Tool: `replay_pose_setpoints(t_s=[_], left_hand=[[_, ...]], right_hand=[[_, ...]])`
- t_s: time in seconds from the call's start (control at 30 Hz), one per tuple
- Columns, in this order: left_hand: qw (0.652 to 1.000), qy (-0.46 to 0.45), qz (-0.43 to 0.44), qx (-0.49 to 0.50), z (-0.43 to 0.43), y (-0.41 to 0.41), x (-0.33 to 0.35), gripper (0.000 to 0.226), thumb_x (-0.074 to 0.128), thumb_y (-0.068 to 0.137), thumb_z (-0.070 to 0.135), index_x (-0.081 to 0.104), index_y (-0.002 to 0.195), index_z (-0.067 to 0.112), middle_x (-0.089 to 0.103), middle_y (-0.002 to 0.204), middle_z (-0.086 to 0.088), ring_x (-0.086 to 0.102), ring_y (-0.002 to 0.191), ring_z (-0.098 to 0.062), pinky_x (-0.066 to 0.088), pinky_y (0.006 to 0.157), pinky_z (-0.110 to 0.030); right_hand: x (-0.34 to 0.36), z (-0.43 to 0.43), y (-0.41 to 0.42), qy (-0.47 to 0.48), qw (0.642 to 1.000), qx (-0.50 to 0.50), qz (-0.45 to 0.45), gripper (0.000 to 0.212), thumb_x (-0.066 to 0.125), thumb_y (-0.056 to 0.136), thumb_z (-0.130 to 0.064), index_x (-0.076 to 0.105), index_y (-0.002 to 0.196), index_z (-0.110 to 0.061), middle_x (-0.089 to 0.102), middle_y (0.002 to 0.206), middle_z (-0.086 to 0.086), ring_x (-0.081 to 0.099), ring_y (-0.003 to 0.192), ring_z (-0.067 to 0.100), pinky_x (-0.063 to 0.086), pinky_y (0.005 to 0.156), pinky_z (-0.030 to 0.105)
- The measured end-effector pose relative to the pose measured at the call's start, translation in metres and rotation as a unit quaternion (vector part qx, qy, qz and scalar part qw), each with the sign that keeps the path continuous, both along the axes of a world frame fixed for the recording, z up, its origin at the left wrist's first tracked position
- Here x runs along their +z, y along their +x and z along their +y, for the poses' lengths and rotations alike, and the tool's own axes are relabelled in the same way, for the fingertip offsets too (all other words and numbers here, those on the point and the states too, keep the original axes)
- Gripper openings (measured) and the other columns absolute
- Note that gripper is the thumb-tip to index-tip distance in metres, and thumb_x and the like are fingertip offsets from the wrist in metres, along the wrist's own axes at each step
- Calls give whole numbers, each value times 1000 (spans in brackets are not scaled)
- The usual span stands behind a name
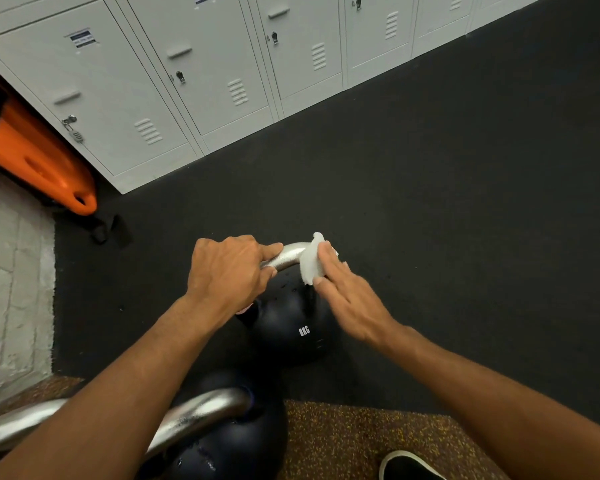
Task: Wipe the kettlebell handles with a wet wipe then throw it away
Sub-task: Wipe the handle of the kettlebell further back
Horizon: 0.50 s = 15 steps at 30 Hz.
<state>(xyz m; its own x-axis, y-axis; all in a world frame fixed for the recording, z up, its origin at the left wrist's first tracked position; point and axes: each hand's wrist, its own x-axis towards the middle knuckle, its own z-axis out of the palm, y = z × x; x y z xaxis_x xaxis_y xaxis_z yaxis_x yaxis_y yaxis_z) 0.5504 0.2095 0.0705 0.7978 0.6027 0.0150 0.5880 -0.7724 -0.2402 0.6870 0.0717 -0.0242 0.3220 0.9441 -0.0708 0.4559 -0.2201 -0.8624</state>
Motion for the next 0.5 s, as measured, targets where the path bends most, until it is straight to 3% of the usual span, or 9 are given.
replay_pose_setpoints(t_s=[0.1,0.3,0.5], left_hand=[[1000,4,3,-3,0,0,-1,29,48,98,50,59,125,47,62,89,5,64,78,-18,42,64,-33],[1000,-15,-9,-13,3,-1,-4,30,49,98,50,56,127,52,60,89,5,60,73,-16,47,66,-35],[1000,-6,0,-17,3,-2,-3,33,48,99,50,54,131,50,60,91,5,60,75,-16,43,65,-34]], right_hand=[[-16,-4,-24,5,999,-6,34,70,30,101,-45,-11,156,-29,-17,162,-16,-10,149,7,4,123,33],[-20,4,-41,35,998,-30,40,76,32,99,-48,-28,144,-34,-35,153,-19,-15,149,4,10,122,32],[-13,19,-26,52,997,-47,18,77,36,103,-40,-23,151,-27,-28,160,-9,-20,148,7,-2,124,34]])
